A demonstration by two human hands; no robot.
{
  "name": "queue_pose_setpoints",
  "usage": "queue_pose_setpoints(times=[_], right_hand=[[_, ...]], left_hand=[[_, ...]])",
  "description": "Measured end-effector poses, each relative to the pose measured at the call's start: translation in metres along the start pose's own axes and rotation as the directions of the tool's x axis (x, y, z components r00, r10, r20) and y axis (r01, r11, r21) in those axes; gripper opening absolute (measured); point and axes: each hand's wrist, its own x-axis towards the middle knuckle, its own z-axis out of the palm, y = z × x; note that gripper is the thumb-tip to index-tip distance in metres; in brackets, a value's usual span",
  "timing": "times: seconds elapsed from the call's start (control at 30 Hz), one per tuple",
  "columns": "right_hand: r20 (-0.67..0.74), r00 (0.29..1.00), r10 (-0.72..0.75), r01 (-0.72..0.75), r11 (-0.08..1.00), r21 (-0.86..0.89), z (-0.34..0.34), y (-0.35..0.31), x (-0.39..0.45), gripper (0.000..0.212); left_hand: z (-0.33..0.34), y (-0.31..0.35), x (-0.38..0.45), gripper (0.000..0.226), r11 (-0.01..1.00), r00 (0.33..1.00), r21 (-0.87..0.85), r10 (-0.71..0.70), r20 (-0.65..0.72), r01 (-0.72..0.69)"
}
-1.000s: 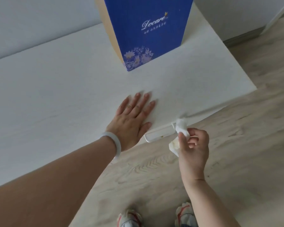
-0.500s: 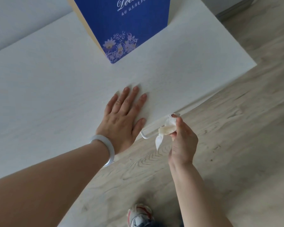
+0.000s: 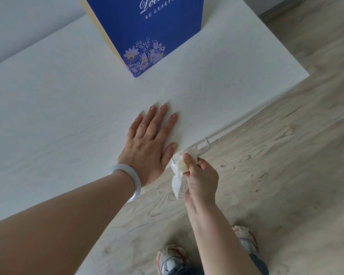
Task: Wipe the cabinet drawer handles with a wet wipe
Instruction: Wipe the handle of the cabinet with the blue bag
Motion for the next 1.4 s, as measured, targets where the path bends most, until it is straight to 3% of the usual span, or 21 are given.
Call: queue_pose_setpoints(times=[0.23, 0.4, 0.63, 0.73, 1.2, 1.4], right_hand=[[0.065, 0.997, 0.032, -0.032, 0.999, -0.007, 0.009, 0.012, -0.019, 0.017], [0.05, 0.996, -0.073, 0.074, 0.997, -0.008, -0.011, -0.013, 0.006, 0.013], [0.214, 0.977, -0.011, 0.027, 0.997, -0.069, -0.005, 0.013, -0.014, 0.015], [0.297, 0.953, 0.054, -0.059, 0.998, 0.006, -0.007, 0.011, -0.007, 0.011], [0.196, 0.969, 0.151, -0.19, 0.962, 0.196, 0.012, 0.013, -0.018, 0.006], [0.222, 0.971, 0.092, -0.132, 0.976, 0.171, 0.001, 0.003, -0.011, 0.004]], left_hand=[[0.002, 0.0, 0.0, 0.061, 1.0, 1.0, 0.003, 0.001, -0.001, -0.001], [0.001, 0.001, 0.002, 0.06, 1.0, 1.0, -0.006, 0.008, -0.007, -0.008], [0.0, 0.001, 0.0, 0.059, 1.0, 1.0, -0.003, -0.004, 0.01, 0.004], [0.001, 0.0, 0.0, 0.059, 1.0, 1.0, -0.003, -0.006, 0.013, 0.006], [0.001, 0.001, -0.001, 0.06, 1.0, 1.0, -0.005, -0.007, 0.001, 0.007], [0.001, 0.001, -0.001, 0.059, 1.0, 1.0, 0.003, -0.005, -0.011, 0.005]])
